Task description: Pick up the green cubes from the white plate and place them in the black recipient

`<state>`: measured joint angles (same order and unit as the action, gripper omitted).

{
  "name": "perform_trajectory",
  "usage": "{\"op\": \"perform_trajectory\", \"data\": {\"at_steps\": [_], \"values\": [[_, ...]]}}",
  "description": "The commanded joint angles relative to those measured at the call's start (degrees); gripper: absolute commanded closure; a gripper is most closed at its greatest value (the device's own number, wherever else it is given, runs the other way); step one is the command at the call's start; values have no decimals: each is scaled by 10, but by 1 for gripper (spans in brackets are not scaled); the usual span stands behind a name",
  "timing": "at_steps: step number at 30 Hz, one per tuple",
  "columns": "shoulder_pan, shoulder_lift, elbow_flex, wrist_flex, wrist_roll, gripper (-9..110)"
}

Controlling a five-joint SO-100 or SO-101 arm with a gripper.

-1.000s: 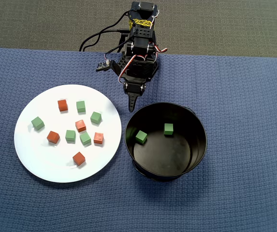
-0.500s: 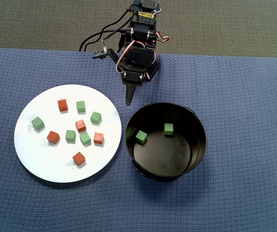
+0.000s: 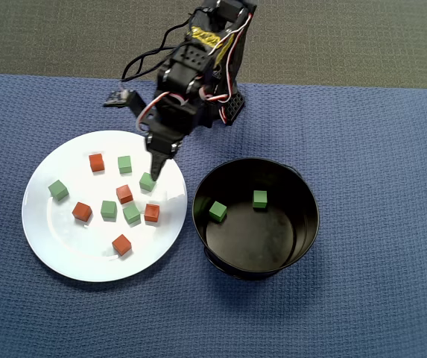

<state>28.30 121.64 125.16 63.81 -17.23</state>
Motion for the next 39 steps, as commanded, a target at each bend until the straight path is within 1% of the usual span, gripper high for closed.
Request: {"op": "perform_trajectory", "data": {"at_steps": [1, 4, 7, 10, 12, 20, 29, 34, 39], "values": [[38, -83, -84, 25, -34, 92], [47, -107, -79, 15, -46, 92], [54, -123, -88, 32, -40, 86], [66, -146, -99, 38, -44, 85], [73, -160, -102, 42, -57, 81], [82, -207, -95, 11, -60, 81], [73, -286, -120, -19, -85, 75], [69, -305, -131, -30, -89, 74], [64, -330, -142, -33, -85, 77]]}}
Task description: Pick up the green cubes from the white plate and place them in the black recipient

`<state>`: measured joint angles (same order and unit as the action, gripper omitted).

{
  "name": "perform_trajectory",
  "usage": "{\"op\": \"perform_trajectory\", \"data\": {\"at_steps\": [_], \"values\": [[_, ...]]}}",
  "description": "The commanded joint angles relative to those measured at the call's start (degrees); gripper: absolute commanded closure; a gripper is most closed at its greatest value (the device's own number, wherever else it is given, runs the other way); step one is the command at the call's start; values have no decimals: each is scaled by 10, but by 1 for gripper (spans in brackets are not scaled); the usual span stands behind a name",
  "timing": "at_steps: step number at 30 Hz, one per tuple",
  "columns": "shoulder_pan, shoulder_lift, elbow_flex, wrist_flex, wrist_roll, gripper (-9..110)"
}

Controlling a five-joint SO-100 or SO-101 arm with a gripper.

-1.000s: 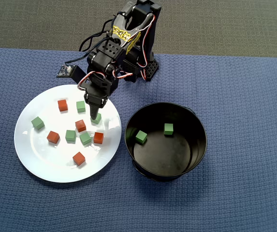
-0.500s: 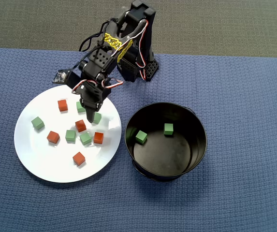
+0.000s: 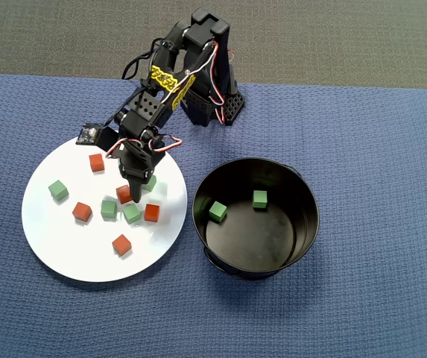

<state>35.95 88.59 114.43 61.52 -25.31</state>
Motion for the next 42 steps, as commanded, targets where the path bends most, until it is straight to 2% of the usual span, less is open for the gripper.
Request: {"op": "perform_trajectory", "data": {"at_steps": [1, 24, 26, 27, 28, 36, 42], "values": [[-12, 0, -36, -9, -4, 78], [-33, 35, 11, -33, -7, 83], [-33, 35, 11, -33, -8, 87], [-33, 35, 11, -33, -8, 97], [-33, 35, 11, -33, -9, 101], [-29, 42, 11, -35, 0, 102], [-7, 175, -30, 67, 8, 102]]}}
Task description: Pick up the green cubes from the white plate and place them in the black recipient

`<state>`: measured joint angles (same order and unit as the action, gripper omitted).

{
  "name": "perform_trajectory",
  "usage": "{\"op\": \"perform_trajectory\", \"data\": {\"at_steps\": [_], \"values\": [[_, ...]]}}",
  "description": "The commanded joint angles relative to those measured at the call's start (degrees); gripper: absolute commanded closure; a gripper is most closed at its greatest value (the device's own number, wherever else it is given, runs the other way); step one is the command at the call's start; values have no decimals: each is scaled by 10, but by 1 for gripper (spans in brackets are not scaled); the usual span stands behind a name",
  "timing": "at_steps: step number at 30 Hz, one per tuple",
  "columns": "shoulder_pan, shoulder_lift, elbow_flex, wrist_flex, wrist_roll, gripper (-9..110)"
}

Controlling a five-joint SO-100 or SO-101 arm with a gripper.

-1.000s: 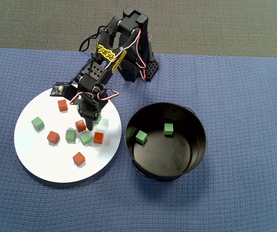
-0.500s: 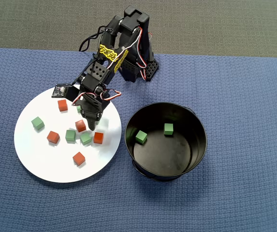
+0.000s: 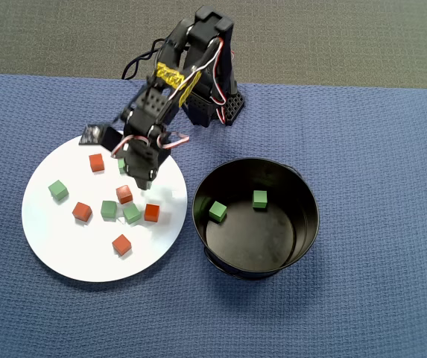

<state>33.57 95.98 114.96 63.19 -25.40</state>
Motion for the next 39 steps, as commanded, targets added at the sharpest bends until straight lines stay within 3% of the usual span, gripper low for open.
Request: {"op": "perform_trajectory", "data": {"at_steps": [1, 7, 12, 18, 23, 24, 26, 27, 34, 39], "values": [[16, 127, -35, 69, 13, 102], [-33, 248, -84, 176, 84, 102], [-168, 294, -187, 243, 189, 102], [-367, 235, -215, 163, 306, 102], [-456, 161, -205, 89, 358, 102], [-464, 142, -210, 75, 362, 96], [-486, 110, -230, 67, 339, 72], [-488, 105, -239, 69, 332, 70], [-375, 143, -331, 178, 215, 70], [-203, 173, -333, 281, -78, 71]]}}
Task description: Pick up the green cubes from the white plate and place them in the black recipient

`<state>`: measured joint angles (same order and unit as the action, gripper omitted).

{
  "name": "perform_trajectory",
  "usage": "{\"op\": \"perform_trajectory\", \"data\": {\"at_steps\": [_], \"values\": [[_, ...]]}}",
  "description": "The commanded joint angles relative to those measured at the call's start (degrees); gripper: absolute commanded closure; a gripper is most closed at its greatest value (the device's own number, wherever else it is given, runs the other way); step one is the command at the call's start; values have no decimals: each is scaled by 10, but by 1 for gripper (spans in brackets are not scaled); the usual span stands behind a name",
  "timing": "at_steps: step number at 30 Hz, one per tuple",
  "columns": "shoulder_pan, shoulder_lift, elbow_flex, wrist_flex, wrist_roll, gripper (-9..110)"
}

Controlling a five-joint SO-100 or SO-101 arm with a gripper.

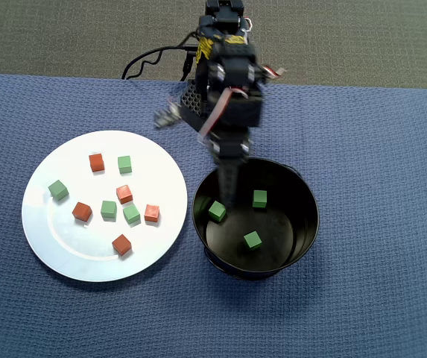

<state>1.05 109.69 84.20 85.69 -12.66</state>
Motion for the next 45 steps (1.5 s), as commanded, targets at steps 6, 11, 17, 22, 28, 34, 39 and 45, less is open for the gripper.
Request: {"op": "perform_trajectory", "data": {"at_steps": [6, 11, 17, 22, 28, 34, 39, 45], "values": [[322, 42, 157, -108, -459, 71], [408, 49, 265, -180, -581, 72], [464, 41, 315, -210, -682, 73], [479, 1, 295, -194, -756, 73], [506, -47, 279, -229, -784, 74], [506, -76, 258, -213, -664, 75], [514, -83, 283, -236, -590, 76], [523, -102, 276, -233, -529, 77]]}}
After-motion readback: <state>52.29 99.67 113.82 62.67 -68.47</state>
